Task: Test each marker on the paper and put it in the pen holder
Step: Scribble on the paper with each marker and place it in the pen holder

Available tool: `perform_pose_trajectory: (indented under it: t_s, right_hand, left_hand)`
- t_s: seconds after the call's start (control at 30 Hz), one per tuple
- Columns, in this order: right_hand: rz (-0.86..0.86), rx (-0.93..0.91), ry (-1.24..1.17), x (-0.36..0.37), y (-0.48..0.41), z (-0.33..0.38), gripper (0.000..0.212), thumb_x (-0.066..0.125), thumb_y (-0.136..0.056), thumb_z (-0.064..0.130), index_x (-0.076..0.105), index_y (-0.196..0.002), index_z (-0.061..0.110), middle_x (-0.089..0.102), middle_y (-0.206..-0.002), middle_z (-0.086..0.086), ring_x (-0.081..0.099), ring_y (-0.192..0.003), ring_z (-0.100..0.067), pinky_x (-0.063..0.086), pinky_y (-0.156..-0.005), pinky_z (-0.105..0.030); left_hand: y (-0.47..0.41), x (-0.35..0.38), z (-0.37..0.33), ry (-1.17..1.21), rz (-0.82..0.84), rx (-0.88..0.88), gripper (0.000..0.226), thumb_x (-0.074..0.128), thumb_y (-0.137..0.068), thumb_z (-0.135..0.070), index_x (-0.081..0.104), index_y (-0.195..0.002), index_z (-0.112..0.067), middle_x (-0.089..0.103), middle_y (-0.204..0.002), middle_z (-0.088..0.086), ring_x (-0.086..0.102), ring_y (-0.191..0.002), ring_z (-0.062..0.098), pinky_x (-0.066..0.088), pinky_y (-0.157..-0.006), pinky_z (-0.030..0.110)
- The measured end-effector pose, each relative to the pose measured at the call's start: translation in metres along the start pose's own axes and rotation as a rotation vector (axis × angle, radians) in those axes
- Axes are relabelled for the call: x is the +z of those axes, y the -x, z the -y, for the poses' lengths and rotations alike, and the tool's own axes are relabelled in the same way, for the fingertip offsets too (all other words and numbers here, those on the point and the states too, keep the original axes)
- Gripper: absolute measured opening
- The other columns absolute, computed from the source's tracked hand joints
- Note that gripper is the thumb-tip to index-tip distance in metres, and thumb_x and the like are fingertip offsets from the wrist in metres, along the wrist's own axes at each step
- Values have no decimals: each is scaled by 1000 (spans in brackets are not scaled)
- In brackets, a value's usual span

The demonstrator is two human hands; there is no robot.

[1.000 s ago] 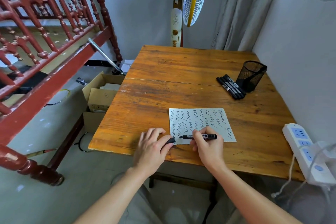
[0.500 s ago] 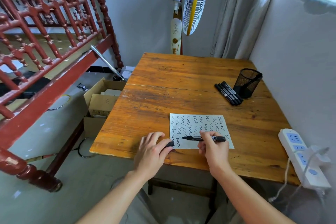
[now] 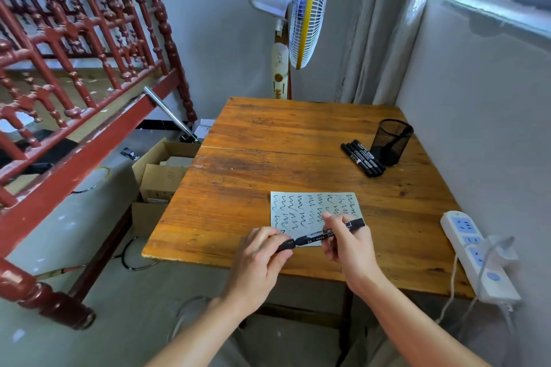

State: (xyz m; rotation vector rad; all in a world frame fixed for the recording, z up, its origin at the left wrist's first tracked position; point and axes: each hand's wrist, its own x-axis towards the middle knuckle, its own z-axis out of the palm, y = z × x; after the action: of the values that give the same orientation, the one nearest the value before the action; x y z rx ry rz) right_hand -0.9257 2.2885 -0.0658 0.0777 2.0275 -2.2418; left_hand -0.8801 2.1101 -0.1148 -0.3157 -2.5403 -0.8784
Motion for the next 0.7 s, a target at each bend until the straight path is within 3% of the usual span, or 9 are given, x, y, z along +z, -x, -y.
perform_pose_trajectory:
  t_s: [0.13, 0.2, 0.3, 0.4, 0.5, 0.57, 0.7]
  right_hand:
    - [74, -28, 21, -4, 9, -2, 30, 61, -94, 17, 50, -68, 8, 61, -69, -13, 48, -42, -11, 34, -38, -19]
    - [71, -29, 2, -7, 13, -3, 34, 58, -95, 13, 46, -64, 12, 62, -71, -10, 44, -41, -10, 32, -39, -17]
    - [70, -4, 8, -14, 18, -1, 35, 55, -96, 8, 43, -63, 12, 56, -55, 6, 39, -38, -8, 29, -38, -17]
    - [70, 19, 2, -22, 20, 1, 37, 54, -96, 7, 41, -62, 12, 52, -49, 10, 36, -35, -8, 28, -38, -18]
    - [32, 45, -19, -25, 20, -1, 27, 54, -95, 8, 46, -70, 2, 59, -61, -2, 35, -35, -8, 28, -39, -20]
    - [-7, 90, -41, -27, 19, -5, 22, 55, -95, 10, 52, -87, -10, 60, -66, -6, 35, -37, -8, 28, -39, -20]
    - [-18, 158, -43, -28, 10, -5, 25, 57, -95, 15, 60, -108, -6, 57, -56, 5, 37, -38, -5, 28, -40, -19]
  left_hand:
    - [6, 1, -16, 71, 111, 38, 28, 47, -92, -37, 60, -109, -19, 66, -102, -8, 59, -93, 8, 52, -74, 32]
    - [9, 0, -26, 172, 146, -15, 25, 48, -92, -38, 61, -101, -19, 64, -87, -17, 58, -80, 4, 49, -67, 28]
    - [8, -5, -41, 311, 273, -133, 19, 48, -94, -35, 57, -87, -20, 49, -63, -15, 44, -59, 4, 35, -56, 28]
    - [4, -6, -53, 450, 426, -252, 27, 45, -95, -39, 58, -85, -17, 47, -64, -8, 41, -60, 8, 34, -58, 31]
    - [1, 0, -56, 275, 321, -148, 27, 43, -94, -42, 59, -89, -21, 59, -71, -5, 50, -65, 12, 44, -61, 34]
    - [0, 7, -53, 106, 225, 0, 28, 43, -93, -40, 60, -92, -18, 64, -77, -3, 54, -68, 14, 47, -60, 35]
    - [-11, 14, -45, -88, 193, 150, 31, 42, -92, -38, 62, -97, -15, 67, -84, -1, 60, -74, 14, 52, -60, 32]
